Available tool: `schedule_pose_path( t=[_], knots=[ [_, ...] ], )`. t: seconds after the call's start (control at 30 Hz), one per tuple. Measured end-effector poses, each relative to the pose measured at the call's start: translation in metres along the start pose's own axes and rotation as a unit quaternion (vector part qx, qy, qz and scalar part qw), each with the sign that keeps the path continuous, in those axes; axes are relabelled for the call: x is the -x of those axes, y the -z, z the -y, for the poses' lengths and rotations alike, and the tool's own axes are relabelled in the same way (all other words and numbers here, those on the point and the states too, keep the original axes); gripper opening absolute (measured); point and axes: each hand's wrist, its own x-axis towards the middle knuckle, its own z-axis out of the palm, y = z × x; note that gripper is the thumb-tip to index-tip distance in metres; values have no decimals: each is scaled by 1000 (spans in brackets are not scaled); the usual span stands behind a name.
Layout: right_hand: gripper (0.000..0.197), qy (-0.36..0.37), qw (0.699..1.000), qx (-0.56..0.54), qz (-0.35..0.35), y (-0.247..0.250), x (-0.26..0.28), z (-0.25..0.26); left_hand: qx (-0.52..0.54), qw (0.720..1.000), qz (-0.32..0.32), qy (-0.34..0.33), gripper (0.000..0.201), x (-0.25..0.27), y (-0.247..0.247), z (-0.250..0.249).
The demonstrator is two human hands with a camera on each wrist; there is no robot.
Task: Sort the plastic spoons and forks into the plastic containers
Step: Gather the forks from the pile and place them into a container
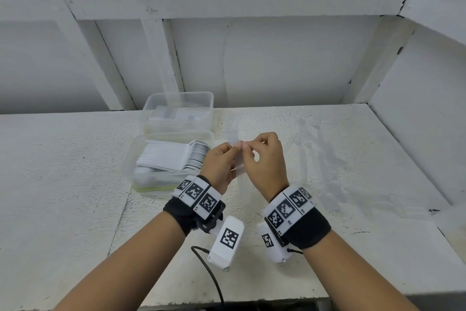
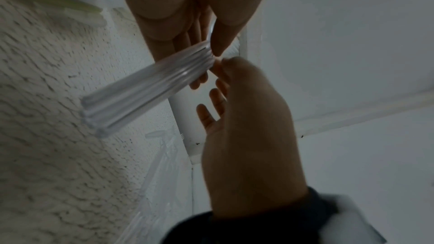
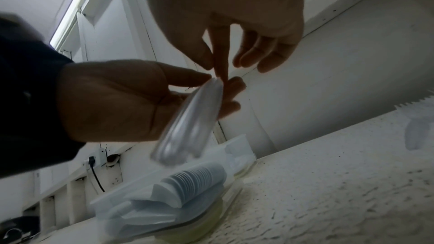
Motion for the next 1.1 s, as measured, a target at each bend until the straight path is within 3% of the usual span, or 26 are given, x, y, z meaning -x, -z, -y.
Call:
schedule_pose_path(
  t=[0.2, 0.3, 0.37, 0.4, 0.47, 0.53, 0.77, 0.87, 0.97, 1.1],
  knots=[
    [25, 42, 981, 81, 169, 24, -16, -1, -163, 985, 39, 35, 18, -1, 10, -5],
    [29, 154, 962, 164, 154, 40, -32, 3, -291, 952, 87, 46, 20, -4, 20, -10],
    [38, 263, 918, 234, 182, 45, -42, 4, -354, 925, 127, 47, 23, -5, 25, -15],
    [45, 300, 885, 268, 234, 45, -47, 5, -379, 913, 144, 45, 25, -5, 26, -18],
    [53, 315, 816, 336, 349, 47, -54, 12, -418, 891, 172, 43, 26, -5, 28, -26],
    [49, 308, 773, 373, 410, 44, -60, 14, -445, 872, 198, 43, 23, -5, 31, -34],
    [35, 358, 742, 346, 448, 41, -65, 22, -513, 808, 274, 98, 17, -5, 52, -62],
    [34, 405, 746, 334, 409, 40, -70, 25, -526, 792, 276, 144, 23, -6, 67, -77],
    [38, 461, 753, 314, 348, 26, -76, 21, -516, 793, 289, 146, 25, -11, 80, -88],
    [36, 340, 786, 251, 452, 9, -80, 37, -510, 792, 303, 146, 25, -23, 96, -104]
  ],
)
